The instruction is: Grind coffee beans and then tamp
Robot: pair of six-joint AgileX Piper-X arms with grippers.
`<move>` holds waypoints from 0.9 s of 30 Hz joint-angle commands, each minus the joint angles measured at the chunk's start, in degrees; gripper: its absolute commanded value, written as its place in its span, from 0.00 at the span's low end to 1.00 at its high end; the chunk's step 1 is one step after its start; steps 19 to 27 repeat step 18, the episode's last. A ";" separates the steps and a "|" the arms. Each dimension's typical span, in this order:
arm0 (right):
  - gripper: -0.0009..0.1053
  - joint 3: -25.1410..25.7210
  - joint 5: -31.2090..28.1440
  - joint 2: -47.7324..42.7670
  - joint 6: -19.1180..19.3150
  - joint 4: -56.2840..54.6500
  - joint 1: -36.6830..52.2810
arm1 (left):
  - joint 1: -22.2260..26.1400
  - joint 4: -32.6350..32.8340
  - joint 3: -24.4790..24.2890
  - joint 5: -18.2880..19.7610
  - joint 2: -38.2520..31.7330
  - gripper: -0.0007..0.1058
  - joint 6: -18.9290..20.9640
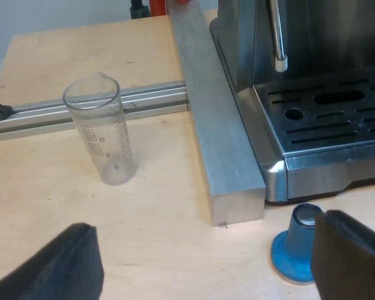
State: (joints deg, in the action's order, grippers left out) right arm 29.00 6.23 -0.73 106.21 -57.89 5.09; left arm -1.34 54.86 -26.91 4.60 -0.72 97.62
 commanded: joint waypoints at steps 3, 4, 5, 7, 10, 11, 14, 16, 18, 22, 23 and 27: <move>0.68 0.23 0.02 -1.73 0.30 0.75 -0.03 | -0.01 -0.92 -0.30 0.32 -7.87 0.67 -0.16; 0.68 0.23 0.02 -1.73 0.30 0.75 -0.03 | -0.01 -0.92 -0.30 0.32 -7.87 0.67 -0.16; 0.68 0.23 0.02 -1.73 0.30 0.75 -0.03 | -0.01 -0.92 -0.30 0.32 -7.87 0.67 -0.16; 0.68 0.23 0.02 -1.73 0.30 0.75 -0.03 | -0.01 -0.92 -0.30 0.32 -7.87 0.67 -0.16; 0.68 0.23 0.02 -1.73 0.30 0.75 -0.03 | -0.01 -0.92 -0.30 0.32 -7.87 0.67 -0.16; 0.68 0.23 0.02 -1.73 0.30 0.75 -0.03 | -0.28 -0.92 -0.30 0.32 -7.87 0.67 -0.16; 0.68 0.23 0.02 -1.73 0.30 0.75 -0.03 | -0.90 -0.92 -0.30 0.54 -7.87 0.67 -0.30; 0.68 0.23 0.02 -1.73 0.30 0.75 -0.03 | -1.24 -0.92 -0.30 0.86 -7.87 0.67 -0.49; 0.68 0.23 0.02 -1.73 0.30 0.75 -0.03 | -1.44 -0.92 -0.30 1.31 -7.87 0.67 -0.66; 0.68 0.23 0.02 -1.73 0.30 0.75 -0.03 | -1.44 -0.92 -0.30 1.31 -7.87 0.67 -0.66; 0.68 0.23 0.02 -1.73 0.30 0.75 -0.03 | -1.44 -0.92 -0.30 1.31 -7.87 0.67 -0.66; 0.68 0.23 0.02 -1.73 0.30 0.75 -0.03 | -1.44 -0.92 -0.30 1.31 -7.87 0.67 -0.66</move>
